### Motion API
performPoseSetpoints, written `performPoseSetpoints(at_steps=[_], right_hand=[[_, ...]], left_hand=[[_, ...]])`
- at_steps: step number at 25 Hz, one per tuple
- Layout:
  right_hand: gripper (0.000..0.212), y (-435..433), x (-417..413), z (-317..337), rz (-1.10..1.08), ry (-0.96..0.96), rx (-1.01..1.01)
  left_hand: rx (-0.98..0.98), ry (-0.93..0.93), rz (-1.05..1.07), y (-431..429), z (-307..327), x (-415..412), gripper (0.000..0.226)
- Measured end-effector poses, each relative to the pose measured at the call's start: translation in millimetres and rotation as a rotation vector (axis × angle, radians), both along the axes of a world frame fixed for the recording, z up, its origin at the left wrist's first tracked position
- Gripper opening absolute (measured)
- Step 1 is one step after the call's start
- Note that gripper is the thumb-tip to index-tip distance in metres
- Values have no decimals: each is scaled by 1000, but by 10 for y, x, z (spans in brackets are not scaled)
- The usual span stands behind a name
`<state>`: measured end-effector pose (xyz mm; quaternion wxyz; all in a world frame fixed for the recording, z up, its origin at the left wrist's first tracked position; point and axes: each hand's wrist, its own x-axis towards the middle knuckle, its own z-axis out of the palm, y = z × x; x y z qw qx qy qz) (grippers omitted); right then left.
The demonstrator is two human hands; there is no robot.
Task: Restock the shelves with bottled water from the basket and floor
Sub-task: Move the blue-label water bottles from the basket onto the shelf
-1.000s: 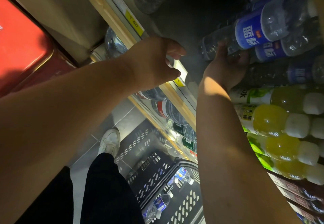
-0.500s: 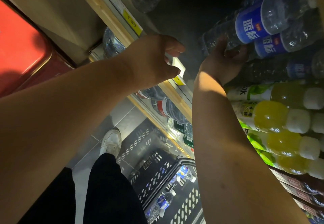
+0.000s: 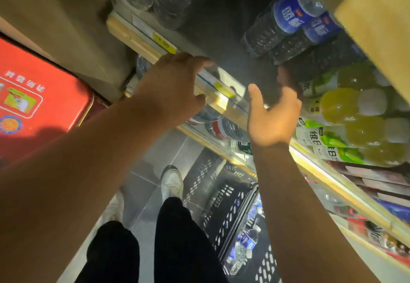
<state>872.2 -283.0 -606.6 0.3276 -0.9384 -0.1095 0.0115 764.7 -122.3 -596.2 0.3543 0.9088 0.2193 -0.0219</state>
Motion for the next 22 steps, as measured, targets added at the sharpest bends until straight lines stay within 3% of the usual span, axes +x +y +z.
performPoseSetpoints(at_steps=[3, 7, 15, 22], right_hand=[[56, -269, -548, 140, 78, -54, -7], [56, -589, -1067, 244, 28, -92, 44], [61, -1399, -1901, 280, -284, 96, -87], [59, -2460, -2287, -61, -481, 158, -244]], left_hand=[[64, -8, -63, -57, 94, -270, 64], [130, -95, -212, -248, 255, -599, 67], [218, -14, -574, -934, 474, -722, 73], [335, -11, -938, -2103, 175, -474, 71]])
